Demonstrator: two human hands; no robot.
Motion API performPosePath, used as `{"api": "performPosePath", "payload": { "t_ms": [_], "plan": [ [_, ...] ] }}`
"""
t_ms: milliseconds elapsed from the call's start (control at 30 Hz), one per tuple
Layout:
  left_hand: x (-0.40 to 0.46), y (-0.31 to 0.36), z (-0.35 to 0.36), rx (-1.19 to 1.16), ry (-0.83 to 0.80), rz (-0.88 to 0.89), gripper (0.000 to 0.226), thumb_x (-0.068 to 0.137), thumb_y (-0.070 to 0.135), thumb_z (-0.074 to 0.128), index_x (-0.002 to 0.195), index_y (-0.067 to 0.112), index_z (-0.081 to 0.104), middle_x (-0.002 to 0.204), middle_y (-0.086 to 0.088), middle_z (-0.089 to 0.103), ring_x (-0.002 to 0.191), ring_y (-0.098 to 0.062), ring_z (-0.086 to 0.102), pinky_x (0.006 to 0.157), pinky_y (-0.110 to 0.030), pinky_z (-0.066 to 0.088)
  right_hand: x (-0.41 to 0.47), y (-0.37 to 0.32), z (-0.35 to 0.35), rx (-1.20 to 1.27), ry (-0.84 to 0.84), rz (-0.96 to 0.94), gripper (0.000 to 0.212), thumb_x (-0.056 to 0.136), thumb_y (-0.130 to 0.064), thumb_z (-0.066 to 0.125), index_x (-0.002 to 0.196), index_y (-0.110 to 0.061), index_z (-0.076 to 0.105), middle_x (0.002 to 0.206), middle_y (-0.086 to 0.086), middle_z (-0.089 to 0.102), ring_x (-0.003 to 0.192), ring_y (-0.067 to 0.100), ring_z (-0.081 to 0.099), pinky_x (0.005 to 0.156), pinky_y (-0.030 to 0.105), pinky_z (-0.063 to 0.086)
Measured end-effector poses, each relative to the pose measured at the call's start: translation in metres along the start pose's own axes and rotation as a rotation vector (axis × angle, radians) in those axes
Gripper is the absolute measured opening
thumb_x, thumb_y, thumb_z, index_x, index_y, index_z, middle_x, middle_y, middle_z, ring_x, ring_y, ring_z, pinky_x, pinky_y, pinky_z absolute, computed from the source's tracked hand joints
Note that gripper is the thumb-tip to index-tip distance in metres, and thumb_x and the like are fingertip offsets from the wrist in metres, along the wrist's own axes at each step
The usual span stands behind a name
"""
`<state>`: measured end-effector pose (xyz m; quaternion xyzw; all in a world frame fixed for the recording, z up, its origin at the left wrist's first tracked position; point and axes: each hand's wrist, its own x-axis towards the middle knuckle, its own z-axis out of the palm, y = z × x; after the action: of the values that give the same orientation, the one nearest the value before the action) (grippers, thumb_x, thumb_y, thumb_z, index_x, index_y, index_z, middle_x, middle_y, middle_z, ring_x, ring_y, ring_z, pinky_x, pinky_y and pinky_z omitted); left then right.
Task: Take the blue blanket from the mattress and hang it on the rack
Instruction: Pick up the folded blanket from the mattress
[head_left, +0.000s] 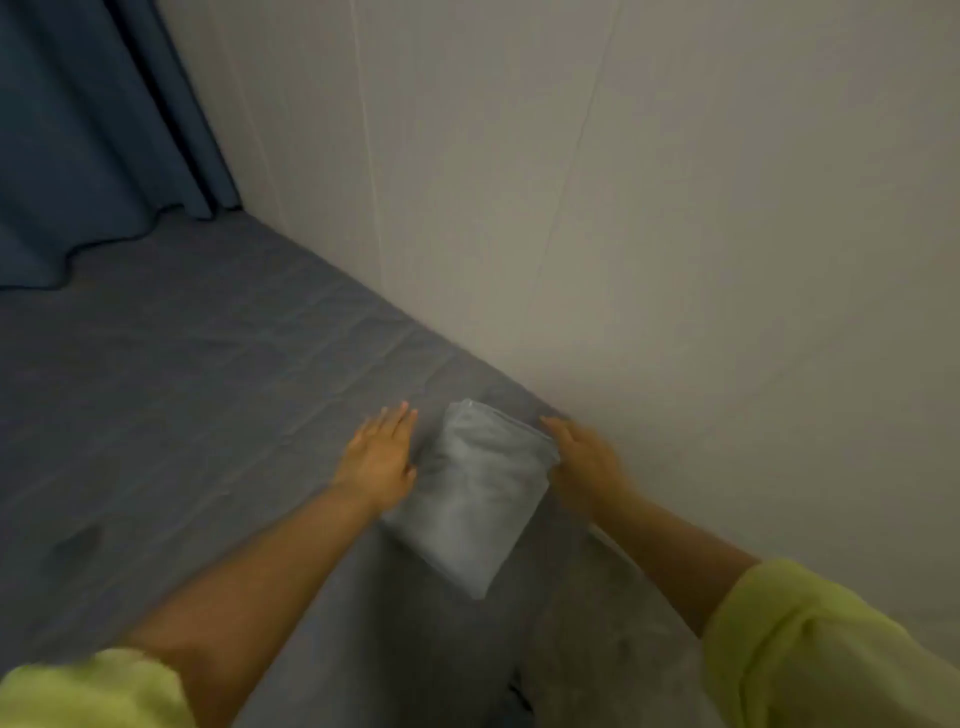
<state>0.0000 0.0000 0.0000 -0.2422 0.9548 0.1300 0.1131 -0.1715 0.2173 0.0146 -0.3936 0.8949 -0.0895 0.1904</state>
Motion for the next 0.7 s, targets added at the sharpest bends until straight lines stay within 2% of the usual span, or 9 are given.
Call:
{"api": "performPosePath", "payload": {
  "t_ms": [100, 200, 333, 433, 500, 600, 700],
  "plan": [
    [0.025, -0.009, 0.035, -0.101, -0.099, -0.066, 0.075, 0.089, 0.028, 0.051, 0.152, 0.013, 0.013, 0.16, -0.009, 0.021, 0.145, -0.027, 0.027, 0.12, -0.038, 0.021, 0.041, 0.008, 0.03, 0.1, -0.089, -0.023, 0.067, 0.089, -0.011, 0.049, 0.152, -0.016, 0.027, 0.157, 0.011, 0.033, 0.141, 0.032, 0.032, 0.113, 0.041, 0.029],
    [0.055, -0.015, 0.08, -0.193, -0.167, -0.169, 0.069, 0.089, 0.023, 0.049, 0.151, 0.017, 0.019, 0.152, -0.01, 0.035, 0.132, -0.032, 0.045, 0.11, -0.042, 0.039, 0.09, 0.016, 0.07, 0.16, -0.197, -0.021, 0.067, 0.093, -0.009, 0.047, 0.154, -0.011, 0.02, 0.159, 0.01, 0.026, 0.145, 0.027, 0.027, 0.115, 0.034, 0.023],
    [0.11, -0.03, 0.144, -0.227, -0.199, -0.212, 0.066, 0.089, 0.021, 0.048, 0.15, 0.018, 0.022, 0.147, -0.01, 0.04, 0.126, -0.03, 0.049, 0.105, -0.039, 0.043, 0.166, 0.032, 0.131, 0.23, -0.207, -0.034, 0.072, 0.09, -0.002, 0.047, 0.154, -0.008, 0.016, 0.161, 0.011, 0.021, 0.147, 0.027, 0.023, 0.117, 0.03, 0.018],
    [0.137, -0.035, 0.181, -0.305, -0.222, -0.204, 0.069, 0.089, 0.019, 0.049, 0.151, 0.017, 0.02, 0.152, -0.009, 0.034, 0.132, -0.029, 0.044, 0.109, -0.039, 0.038, 0.21, 0.045, 0.168, 0.276, -0.211, -0.022, 0.074, 0.092, -0.003, 0.048, 0.154, -0.008, 0.009, 0.164, 0.012, 0.008, 0.152, 0.028, 0.006, 0.12, 0.033, 0.012],
    [0.153, -0.039, 0.205, -0.352, -0.225, -0.208, 0.072, 0.089, 0.02, 0.052, 0.152, 0.018, 0.017, 0.159, -0.004, 0.024, 0.138, -0.027, 0.037, 0.114, -0.038, 0.033, 0.237, 0.053, 0.191, 0.317, -0.218, 0.058, 0.077, 0.093, -0.006, 0.047, 0.156, -0.014, 0.003, 0.164, 0.013, 0.003, 0.152, 0.03, 0.003, 0.116, 0.039, 0.02],
    [0.167, -0.042, 0.23, -0.398, -0.24, -0.241, 0.074, 0.089, 0.025, 0.054, 0.152, 0.018, 0.017, 0.158, -0.007, 0.025, 0.14, -0.028, 0.036, 0.115, -0.038, 0.031, 0.259, 0.059, 0.212, 0.372, -0.241, 0.185, 0.081, 0.093, -0.011, 0.048, 0.156, -0.021, -0.003, 0.163, 0.016, 0.011, 0.148, 0.036, 0.018, 0.114, 0.047, 0.03],
    [0.171, -0.043, 0.244, -0.462, -0.217, -0.307, 0.069, 0.089, 0.027, 0.055, 0.15, 0.018, 0.024, 0.153, -0.012, 0.034, 0.134, -0.031, 0.043, 0.111, -0.041, 0.036, 0.266, 0.061, 0.223, 0.407, -0.128, 0.235, 0.074, 0.093, -0.014, 0.051, 0.156, -0.016, 0.012, 0.154, 0.022, 0.029, 0.14, 0.039, 0.033, 0.112, 0.045, 0.031]
  ]
}}
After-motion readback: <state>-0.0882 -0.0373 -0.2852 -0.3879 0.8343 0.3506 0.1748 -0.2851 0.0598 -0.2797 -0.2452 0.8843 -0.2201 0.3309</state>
